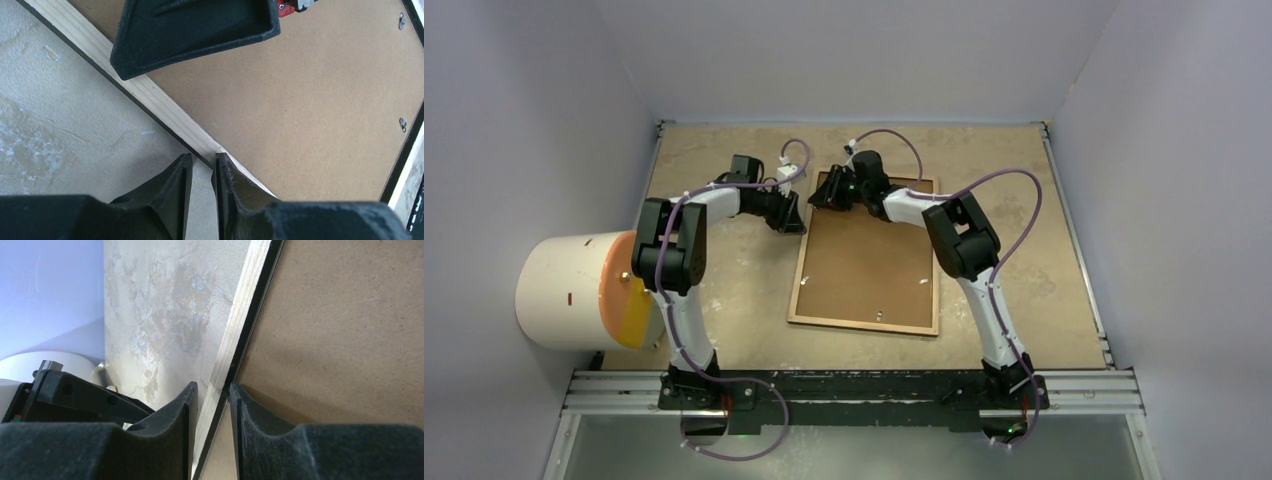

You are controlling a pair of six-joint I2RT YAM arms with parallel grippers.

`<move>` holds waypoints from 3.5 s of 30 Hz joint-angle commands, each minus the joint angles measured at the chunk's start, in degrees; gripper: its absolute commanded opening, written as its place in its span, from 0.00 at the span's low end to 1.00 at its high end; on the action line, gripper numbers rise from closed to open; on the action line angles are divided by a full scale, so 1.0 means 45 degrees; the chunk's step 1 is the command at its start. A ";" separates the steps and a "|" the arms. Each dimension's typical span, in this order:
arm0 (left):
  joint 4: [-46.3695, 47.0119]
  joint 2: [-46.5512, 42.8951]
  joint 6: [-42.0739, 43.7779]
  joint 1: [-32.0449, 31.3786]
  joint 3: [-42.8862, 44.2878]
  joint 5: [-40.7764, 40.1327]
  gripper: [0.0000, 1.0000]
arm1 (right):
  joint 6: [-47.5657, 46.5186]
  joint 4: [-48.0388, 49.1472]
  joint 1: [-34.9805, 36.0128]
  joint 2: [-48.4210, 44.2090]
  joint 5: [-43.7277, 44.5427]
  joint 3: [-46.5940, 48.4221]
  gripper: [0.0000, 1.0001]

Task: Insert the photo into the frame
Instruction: Install the photo frame at the center of the board.

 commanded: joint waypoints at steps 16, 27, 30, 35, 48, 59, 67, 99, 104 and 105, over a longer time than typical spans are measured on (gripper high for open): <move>0.0064 0.0062 0.0653 -0.0051 -0.0362 -0.0768 0.25 | -0.0950 -0.1425 -0.1037 -0.1663 0.0643 0.0221 0.44; -0.0006 -0.0085 0.0883 -0.0051 -0.0498 -0.0746 0.25 | -0.1861 -0.2355 -0.1607 -0.2378 0.2869 -0.1043 0.38; -0.0037 -0.0102 0.0935 -0.0051 -0.0518 -0.0744 0.25 | -0.1833 -0.2340 -0.1714 -0.2145 0.2906 -0.0912 0.38; -0.0056 -0.0164 0.0943 -0.0051 -0.0553 -0.0645 0.24 | -0.1813 -0.2454 -0.1747 -0.1594 0.2882 -0.0368 0.36; -0.0105 -0.0228 0.1103 -0.0051 -0.0598 -0.0568 0.24 | -0.1793 -0.2607 -0.2034 -0.0805 0.3686 0.0371 0.32; -0.0193 -0.0247 0.1200 -0.0056 -0.0654 -0.0544 0.23 | -0.1679 -0.2243 -0.2050 -0.0431 0.4266 0.0791 0.28; -0.0244 -0.0244 0.1283 -0.0052 -0.0654 -0.0524 0.23 | -0.1590 -0.2127 -0.2056 -0.0191 0.4376 0.1049 0.26; -0.0418 -0.0620 0.1534 -0.0051 -0.0832 -0.0734 0.22 | -0.2212 -0.4160 -0.3366 -0.6527 0.6166 -0.5982 0.34; -0.0433 -0.0629 0.1534 -0.0061 -0.0822 -0.0793 0.22 | -0.2258 -0.4112 -0.3669 -0.6502 0.6262 -0.6230 0.33; -0.0429 -0.0638 0.1533 -0.0057 -0.0815 -0.0797 0.22 | -0.2271 -0.4150 -0.3742 -0.6442 0.6289 -0.6204 0.33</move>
